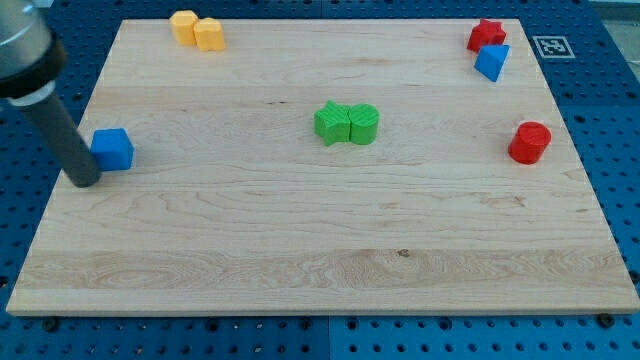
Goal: Touch the left side of the blue cube
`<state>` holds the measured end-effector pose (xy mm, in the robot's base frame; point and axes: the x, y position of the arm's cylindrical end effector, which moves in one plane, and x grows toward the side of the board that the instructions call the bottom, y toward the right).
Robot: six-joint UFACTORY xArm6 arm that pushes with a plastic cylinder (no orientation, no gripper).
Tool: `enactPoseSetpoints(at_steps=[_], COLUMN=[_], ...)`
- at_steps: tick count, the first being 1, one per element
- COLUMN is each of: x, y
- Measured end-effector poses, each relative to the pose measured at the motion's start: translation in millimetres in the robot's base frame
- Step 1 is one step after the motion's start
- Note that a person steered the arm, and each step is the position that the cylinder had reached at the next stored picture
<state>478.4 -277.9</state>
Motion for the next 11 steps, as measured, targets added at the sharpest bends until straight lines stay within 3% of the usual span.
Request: enactPoseSetpoints(at_steps=[4, 9, 11], x=[-47.7, -47.8, -10.9], y=[-9.6, 3.1, -6.4])
